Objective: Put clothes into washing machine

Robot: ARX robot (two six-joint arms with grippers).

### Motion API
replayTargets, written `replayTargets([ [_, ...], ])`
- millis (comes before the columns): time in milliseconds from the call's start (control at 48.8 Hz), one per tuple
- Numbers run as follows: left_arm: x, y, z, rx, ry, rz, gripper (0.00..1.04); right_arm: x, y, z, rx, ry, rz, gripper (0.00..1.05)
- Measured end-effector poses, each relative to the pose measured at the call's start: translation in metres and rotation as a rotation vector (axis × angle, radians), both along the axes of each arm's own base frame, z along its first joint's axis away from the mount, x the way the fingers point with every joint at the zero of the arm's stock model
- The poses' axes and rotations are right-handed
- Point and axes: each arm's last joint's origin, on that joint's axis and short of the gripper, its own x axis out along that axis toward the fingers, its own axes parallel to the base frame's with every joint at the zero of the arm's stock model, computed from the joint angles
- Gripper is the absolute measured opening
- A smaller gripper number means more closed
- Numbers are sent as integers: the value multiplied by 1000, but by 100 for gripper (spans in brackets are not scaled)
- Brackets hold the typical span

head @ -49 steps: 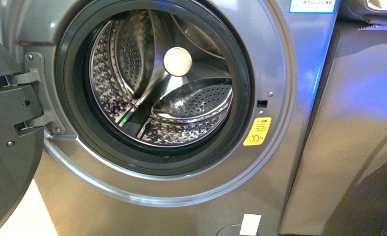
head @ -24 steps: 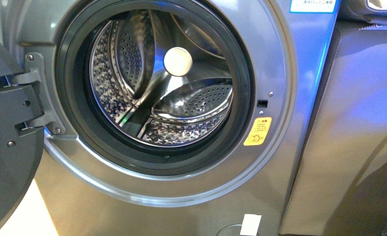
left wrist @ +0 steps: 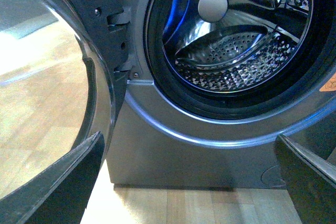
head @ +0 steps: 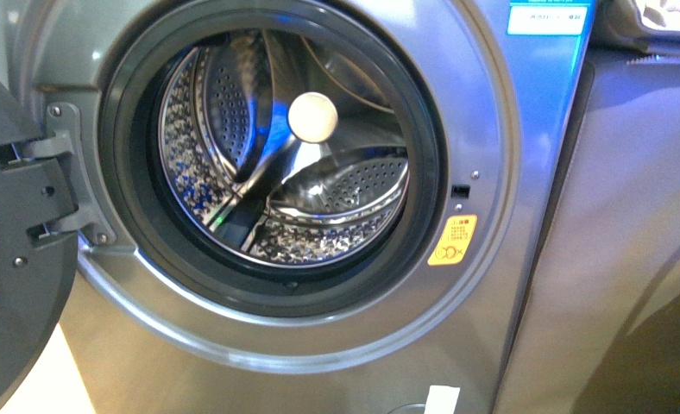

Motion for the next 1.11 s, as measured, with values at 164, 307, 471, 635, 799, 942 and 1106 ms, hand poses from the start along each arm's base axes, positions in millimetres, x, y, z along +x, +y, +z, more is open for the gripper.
replayTargets([
  [164,0,0,0,0,0,0,98,-10,15,49,-72,-120,52,3],
  [307,0,0,0,0,0,0,98,-18,25,88,-131,-212,79,3],
  [471,0,0,0,0,0,0,98,-20,28,145,-213,-328,89,3],
  [635,0,0,0,0,0,0,98,-21,34,213,-317,-448,105,3],
  [799,0,0,0,0,0,0,98,-18,63,290,-435,-554,147,3],
  [942,0,0,0,0,0,0,98,-14,109,362,-561,-632,201,3],
  [1106,0,0,0,0,0,0,98,-16,176,430,-670,-706,280,3],
])
